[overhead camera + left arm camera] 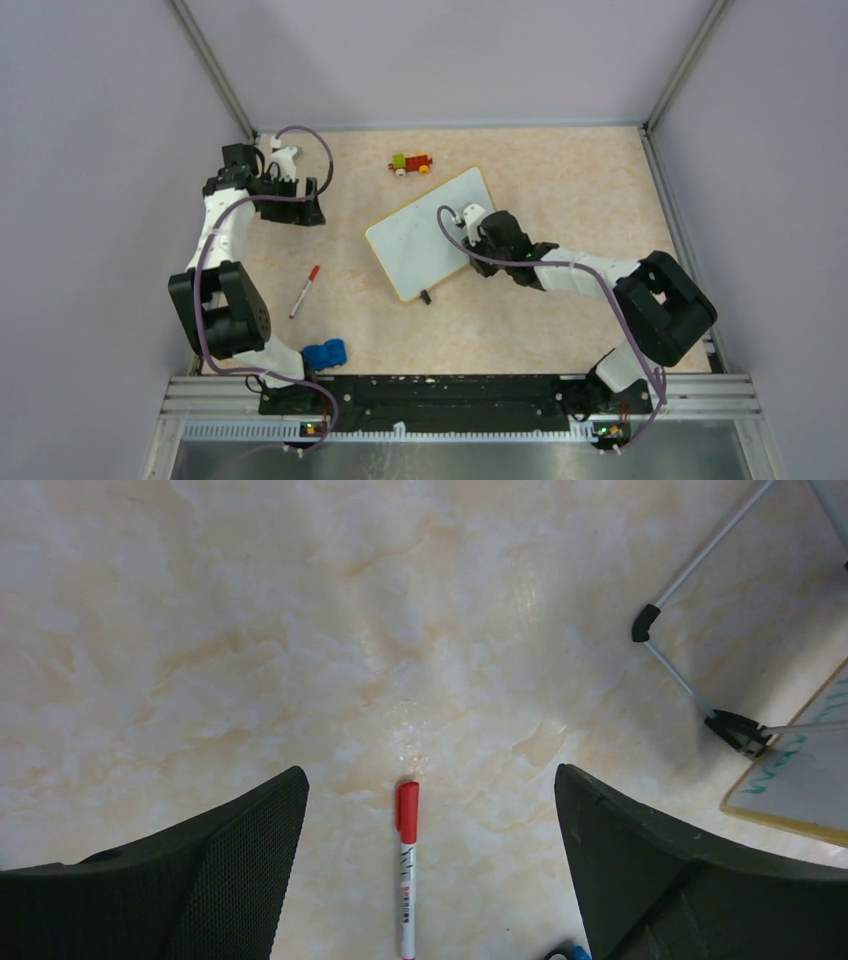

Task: Write a sentence on the whiteboard
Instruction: Adjust the whiteboard at the center of the board, then pick up the whiteboard marker from the center of the board.

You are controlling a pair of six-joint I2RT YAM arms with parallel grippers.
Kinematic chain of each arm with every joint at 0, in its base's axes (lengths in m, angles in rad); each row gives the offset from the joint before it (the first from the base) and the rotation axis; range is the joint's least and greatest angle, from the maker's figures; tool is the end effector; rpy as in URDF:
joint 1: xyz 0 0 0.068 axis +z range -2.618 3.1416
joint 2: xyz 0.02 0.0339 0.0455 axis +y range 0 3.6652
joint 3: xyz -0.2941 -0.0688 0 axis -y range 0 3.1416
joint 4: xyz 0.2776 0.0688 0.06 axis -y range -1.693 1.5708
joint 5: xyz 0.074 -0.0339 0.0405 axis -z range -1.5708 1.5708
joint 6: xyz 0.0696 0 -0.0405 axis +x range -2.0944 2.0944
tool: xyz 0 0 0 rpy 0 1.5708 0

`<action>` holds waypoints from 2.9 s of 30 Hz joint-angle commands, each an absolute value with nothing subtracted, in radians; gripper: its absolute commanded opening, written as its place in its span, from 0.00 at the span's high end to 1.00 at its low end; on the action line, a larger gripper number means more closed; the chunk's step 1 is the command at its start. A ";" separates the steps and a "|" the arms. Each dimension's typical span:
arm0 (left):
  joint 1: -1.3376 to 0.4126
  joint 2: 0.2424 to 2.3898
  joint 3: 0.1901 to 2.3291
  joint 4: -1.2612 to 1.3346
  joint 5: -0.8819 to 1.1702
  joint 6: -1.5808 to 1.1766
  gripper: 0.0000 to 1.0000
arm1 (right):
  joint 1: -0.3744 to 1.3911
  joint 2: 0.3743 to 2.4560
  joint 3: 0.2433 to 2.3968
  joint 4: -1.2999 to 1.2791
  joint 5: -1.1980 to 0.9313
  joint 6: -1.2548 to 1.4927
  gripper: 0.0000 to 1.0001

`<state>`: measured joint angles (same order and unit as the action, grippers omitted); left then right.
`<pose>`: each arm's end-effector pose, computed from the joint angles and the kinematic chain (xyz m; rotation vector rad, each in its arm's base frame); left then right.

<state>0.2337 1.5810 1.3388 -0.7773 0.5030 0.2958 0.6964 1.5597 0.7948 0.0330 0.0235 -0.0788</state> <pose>0.3751 0.0548 0.2843 0.2543 2.4464 -0.4268 0.2813 0.2331 0.1627 -0.8655 2.1523 0.2884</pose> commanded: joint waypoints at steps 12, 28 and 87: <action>0.242 1.615 1.124 -0.805 0.286 0.566 0.26 | 0.732 1.463 0.730 0.017 -0.003 -0.145 1.00; 0.187 1.665 1.054 -0.725 0.290 0.558 0.29 | 0.728 1.281 0.649 -0.221 0.040 -0.165 1.00; 0.061 1.478 1.716 -0.503 0.808 -0.214 1.00 | 0.558 1.241 1.401 -0.463 -0.620 -0.025 0.16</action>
<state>0.0647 1.5539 1.6829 -0.7265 0.6533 0.0383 0.5644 1.1790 1.3010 -0.6113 -0.5629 -0.1677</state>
